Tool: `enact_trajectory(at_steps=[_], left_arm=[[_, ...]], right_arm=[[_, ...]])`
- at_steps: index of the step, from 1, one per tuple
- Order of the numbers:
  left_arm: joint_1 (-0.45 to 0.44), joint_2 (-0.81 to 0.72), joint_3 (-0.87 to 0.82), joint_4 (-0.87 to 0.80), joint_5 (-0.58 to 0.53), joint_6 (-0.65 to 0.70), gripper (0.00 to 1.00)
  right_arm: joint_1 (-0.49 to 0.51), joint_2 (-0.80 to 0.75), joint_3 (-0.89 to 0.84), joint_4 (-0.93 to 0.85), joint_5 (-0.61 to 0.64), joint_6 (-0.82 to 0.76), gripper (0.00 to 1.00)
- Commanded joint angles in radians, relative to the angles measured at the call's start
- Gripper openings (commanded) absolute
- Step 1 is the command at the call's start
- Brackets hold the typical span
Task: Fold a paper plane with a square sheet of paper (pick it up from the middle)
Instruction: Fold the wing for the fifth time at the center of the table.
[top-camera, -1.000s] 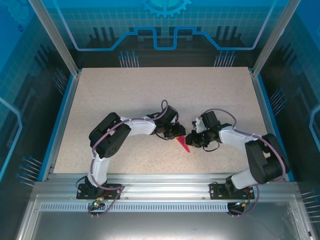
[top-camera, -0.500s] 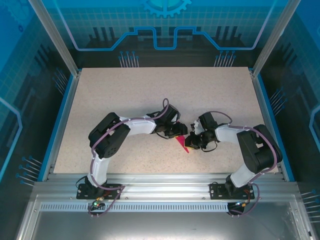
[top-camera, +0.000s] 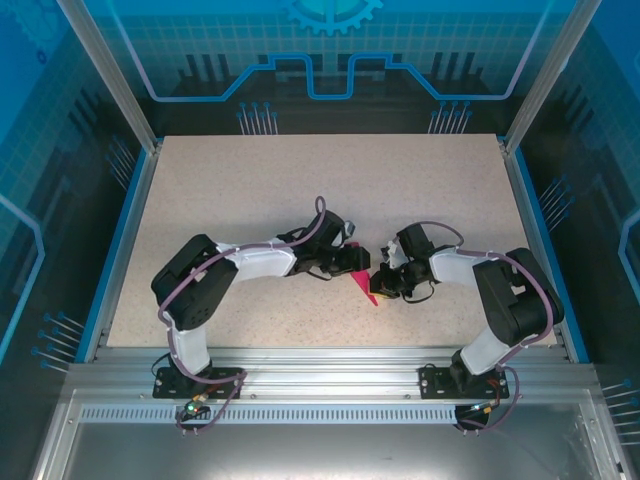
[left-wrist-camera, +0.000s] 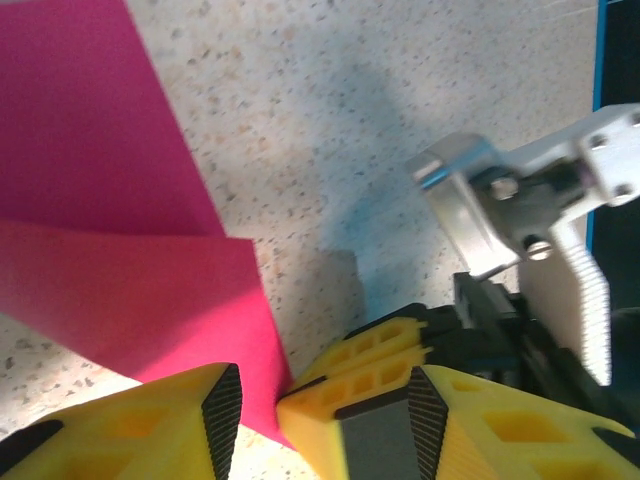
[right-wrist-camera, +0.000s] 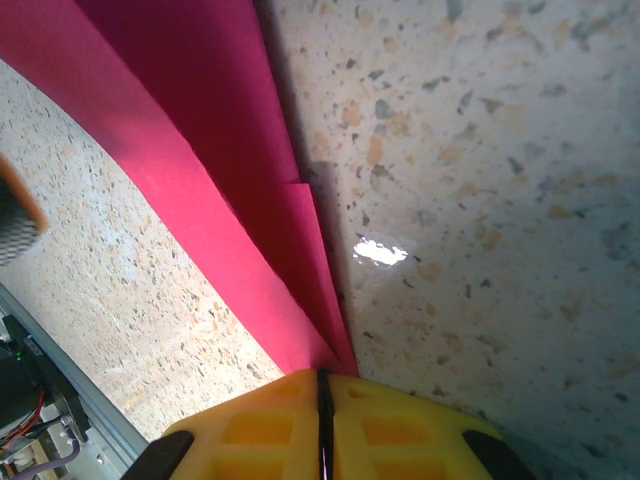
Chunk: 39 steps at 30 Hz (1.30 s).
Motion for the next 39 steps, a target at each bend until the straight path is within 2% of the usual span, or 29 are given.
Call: enact_trajectory(at_steps=[1, 13, 25, 39], left_arm=[[0.002, 0.026, -0.018, 0.094, 0.0, -0.009, 0.5], [0.015, 0.115, 0.011, 0.088, -0.046, 0.034, 0.47], [0.086, 0.125, 0.034, 0.054, -0.037, 0.114, 0.47], [0.193, 0.15, 0.066, 0.03, 0.006, 0.178, 0.5]], right_arm=[[0.017, 0.064, -0.016, -0.07, 0.139, -0.014, 0.09], [0.025, 0.063, -0.013, -0.095, 0.165, -0.008, 0.09], [0.046, 0.054, -0.002, -0.14, 0.221, -0.011, 0.07], [0.044, 0.058, 0.003, -0.143, 0.211, -0.018, 0.06]])
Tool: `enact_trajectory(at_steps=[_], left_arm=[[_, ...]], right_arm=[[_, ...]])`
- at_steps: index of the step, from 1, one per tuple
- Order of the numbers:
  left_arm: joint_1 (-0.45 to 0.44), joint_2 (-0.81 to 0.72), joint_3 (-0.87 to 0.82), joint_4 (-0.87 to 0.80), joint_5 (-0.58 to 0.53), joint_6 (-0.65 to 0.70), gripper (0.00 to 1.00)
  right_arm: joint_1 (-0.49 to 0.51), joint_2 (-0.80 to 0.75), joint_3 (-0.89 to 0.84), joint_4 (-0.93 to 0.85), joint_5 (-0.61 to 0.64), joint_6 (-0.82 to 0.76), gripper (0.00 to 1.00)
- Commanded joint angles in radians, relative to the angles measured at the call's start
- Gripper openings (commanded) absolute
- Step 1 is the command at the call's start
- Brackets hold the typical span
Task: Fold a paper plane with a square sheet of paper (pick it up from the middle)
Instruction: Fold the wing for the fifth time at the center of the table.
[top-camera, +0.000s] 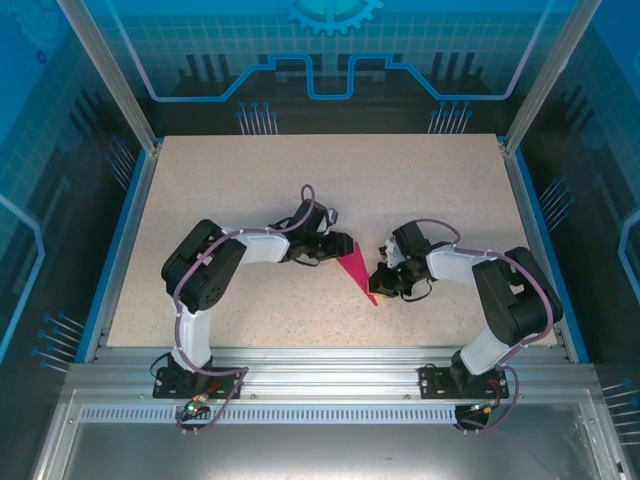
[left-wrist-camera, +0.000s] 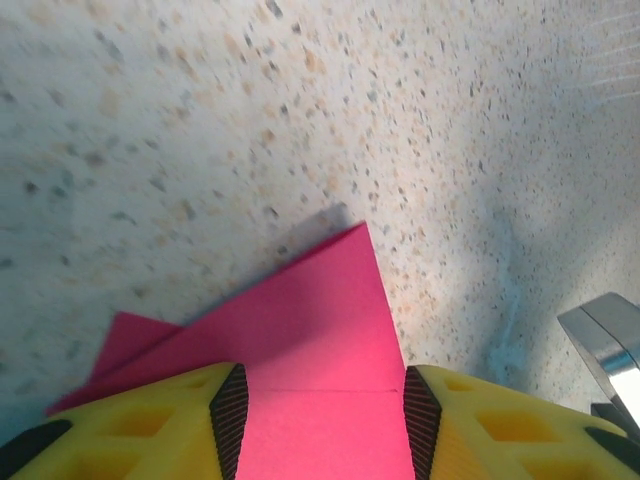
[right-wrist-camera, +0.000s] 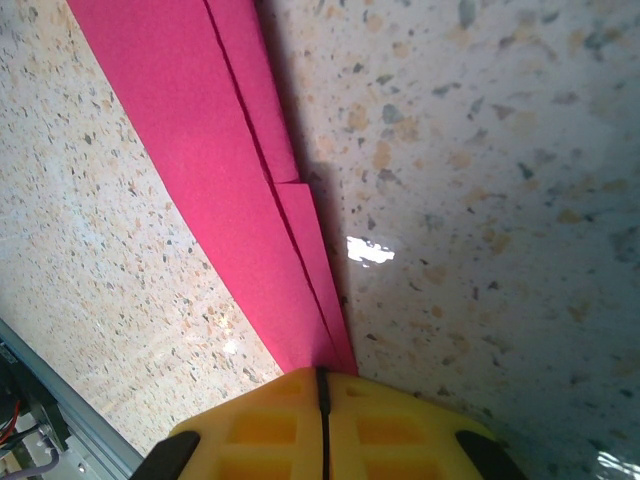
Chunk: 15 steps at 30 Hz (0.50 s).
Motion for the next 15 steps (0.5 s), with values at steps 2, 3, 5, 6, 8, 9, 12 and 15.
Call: enact_trajectory(at_steps=[2, 3, 5, 6, 8, 9, 12, 15], left_arm=[[0.045, 0.031, 0.037, -0.039, 0.013, 0.047, 0.5], [0.049, 0.029, 0.043, -0.048, 0.014, 0.054, 0.5], [0.057, 0.022, 0.057, -0.07, 0.018, 0.067, 0.5], [0.06, 0.015, 0.066, -0.082, 0.02, 0.073, 0.5], [0.062, -0.005, 0.081, -0.105, 0.022, 0.081, 0.51], [0.062, -0.017, 0.089, -0.122, 0.02, 0.083, 0.51], [0.063, -0.059, 0.101, -0.15, 0.015, 0.076, 0.52], [0.06, -0.112, 0.085, -0.149, 0.017, 0.047, 0.53]], right_arm=[[0.019, 0.058, -0.033, -0.085, 0.154, -0.02, 0.06], [0.021, 0.059, -0.032, -0.083, 0.152, -0.02, 0.06], [0.021, 0.062, -0.029, -0.083, 0.146, -0.027, 0.07], [0.02, 0.065, -0.027, -0.081, 0.141, -0.029, 0.07], [0.021, 0.07, -0.025, -0.078, 0.137, -0.03, 0.07], [0.021, 0.071, -0.024, -0.076, 0.137, -0.03, 0.07], [0.022, 0.077, -0.021, -0.075, 0.134, -0.035, 0.08], [0.022, 0.082, -0.019, -0.072, 0.13, -0.036, 0.08]])
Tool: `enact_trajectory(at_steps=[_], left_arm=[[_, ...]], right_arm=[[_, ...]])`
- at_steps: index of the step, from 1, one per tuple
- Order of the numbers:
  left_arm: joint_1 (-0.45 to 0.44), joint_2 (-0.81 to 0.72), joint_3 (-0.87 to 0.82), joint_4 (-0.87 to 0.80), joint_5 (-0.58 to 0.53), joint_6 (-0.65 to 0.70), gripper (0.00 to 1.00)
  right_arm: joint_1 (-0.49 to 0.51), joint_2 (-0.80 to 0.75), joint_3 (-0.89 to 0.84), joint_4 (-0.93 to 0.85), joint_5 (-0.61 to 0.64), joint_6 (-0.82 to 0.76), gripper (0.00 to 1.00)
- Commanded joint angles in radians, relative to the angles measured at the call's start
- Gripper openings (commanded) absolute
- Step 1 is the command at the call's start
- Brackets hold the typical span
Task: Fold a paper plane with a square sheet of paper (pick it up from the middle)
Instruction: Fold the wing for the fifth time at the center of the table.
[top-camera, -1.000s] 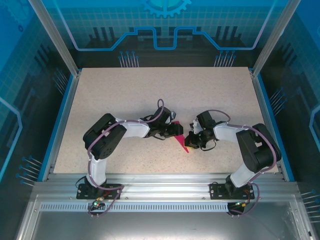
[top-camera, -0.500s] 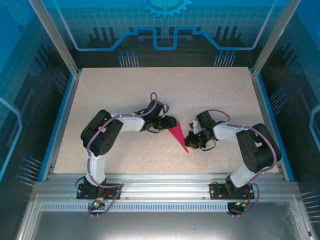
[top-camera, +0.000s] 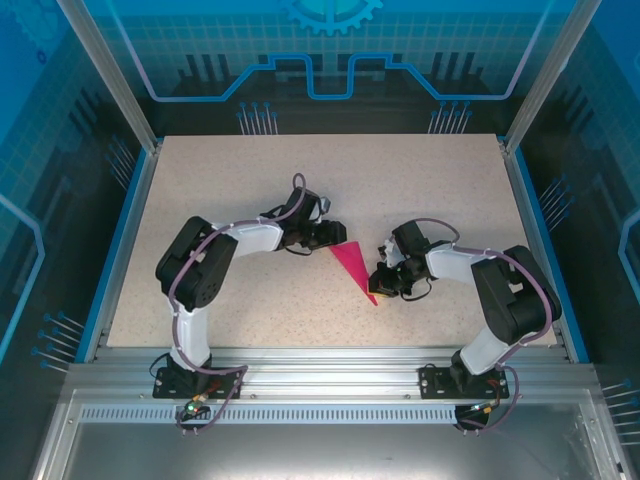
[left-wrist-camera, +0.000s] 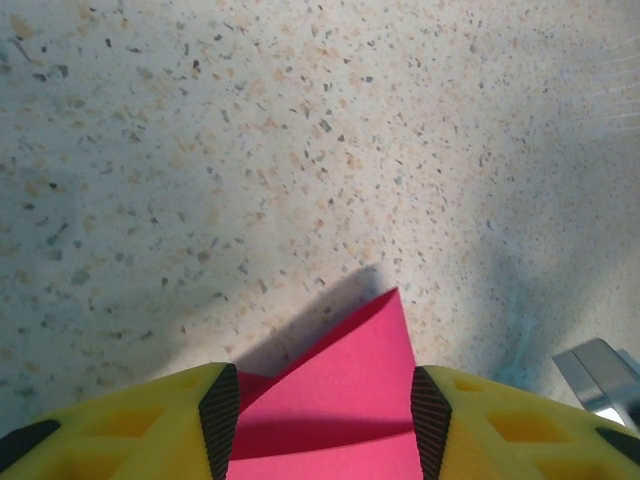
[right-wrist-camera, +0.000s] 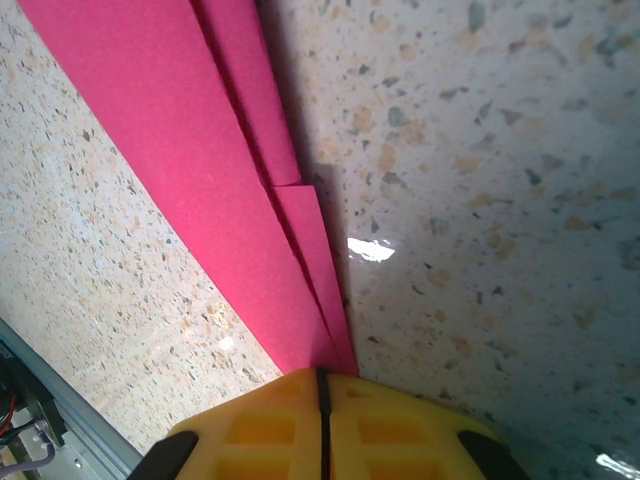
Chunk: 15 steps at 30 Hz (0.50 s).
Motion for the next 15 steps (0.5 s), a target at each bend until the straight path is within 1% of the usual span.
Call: enact_trajectory(at_steps=[1, 5, 8, 15], left_arm=[[0.0, -0.103, 0.011, -0.031, 0.014, -0.011, 0.54], [-0.029, -0.162, -0.01, -0.05, 0.005, -0.035, 0.55], [-0.074, -0.186, -0.02, -0.059, -0.008, -0.051, 0.55], [-0.183, -0.145, -0.025, -0.059, -0.033, -0.087, 0.52]], right_arm=[[0.021, 0.069, -0.033, -0.057, 0.134, -0.019, 0.08], [0.02, 0.066, -0.033, -0.053, 0.134, -0.02, 0.09], [0.021, 0.065, -0.035, -0.043, 0.127, -0.022, 0.1], [0.021, 0.066, -0.044, -0.01, 0.101, -0.022, 0.11]])
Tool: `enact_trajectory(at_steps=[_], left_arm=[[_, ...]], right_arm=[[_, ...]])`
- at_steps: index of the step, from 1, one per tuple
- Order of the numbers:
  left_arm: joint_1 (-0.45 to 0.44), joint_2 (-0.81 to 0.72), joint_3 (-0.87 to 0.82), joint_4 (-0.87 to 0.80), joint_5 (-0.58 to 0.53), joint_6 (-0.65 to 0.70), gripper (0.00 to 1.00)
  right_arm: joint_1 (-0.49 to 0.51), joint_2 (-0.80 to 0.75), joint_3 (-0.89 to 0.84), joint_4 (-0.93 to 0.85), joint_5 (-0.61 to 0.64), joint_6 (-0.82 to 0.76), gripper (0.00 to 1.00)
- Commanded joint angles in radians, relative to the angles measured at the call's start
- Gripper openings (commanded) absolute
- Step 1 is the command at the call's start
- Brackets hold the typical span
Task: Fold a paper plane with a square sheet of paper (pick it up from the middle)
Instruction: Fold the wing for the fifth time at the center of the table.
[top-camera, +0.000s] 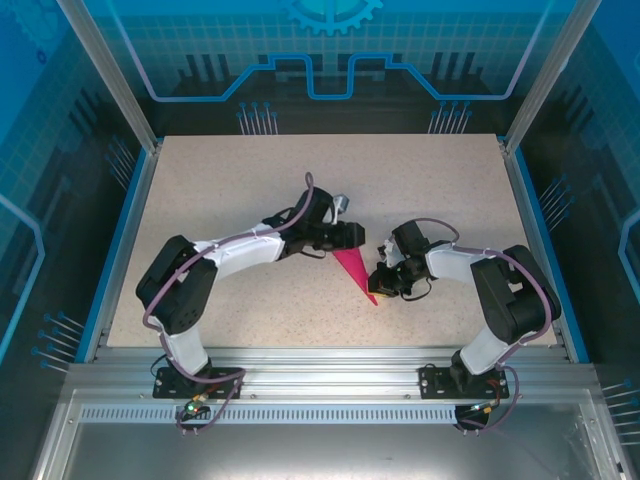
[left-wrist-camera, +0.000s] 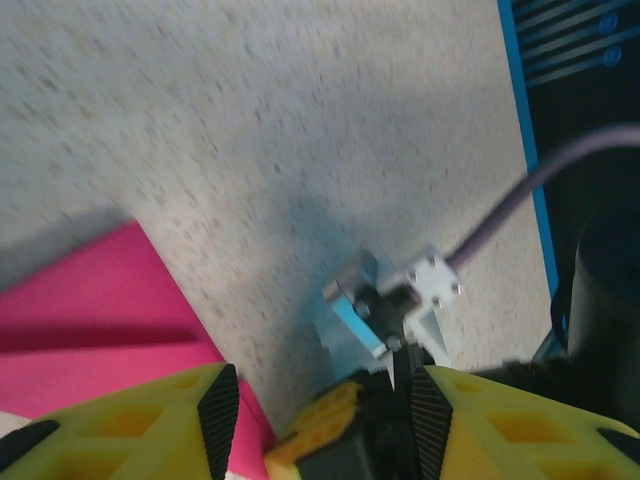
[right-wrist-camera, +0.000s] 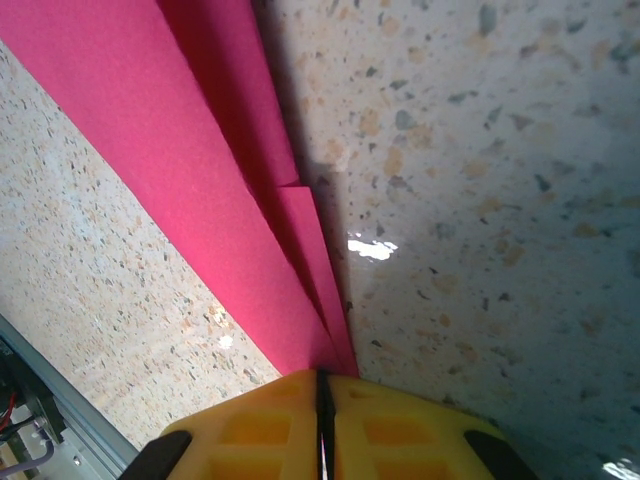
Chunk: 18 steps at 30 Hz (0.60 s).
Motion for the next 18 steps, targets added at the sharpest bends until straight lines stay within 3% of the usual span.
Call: enact_trajectory(at_steps=[1, 18], left_arm=[[-0.039, 0.038, -0.012, -0.031, -0.017, -0.03, 0.51], [-0.066, 0.208, 0.011, -0.003, -0.007, -0.054, 0.44]], right_arm=[[0.02, 0.064, -0.043, -0.017, 0.107, -0.013, 0.11], [0.023, -0.068, -0.036, -0.005, 0.058, -0.001, 0.15]])
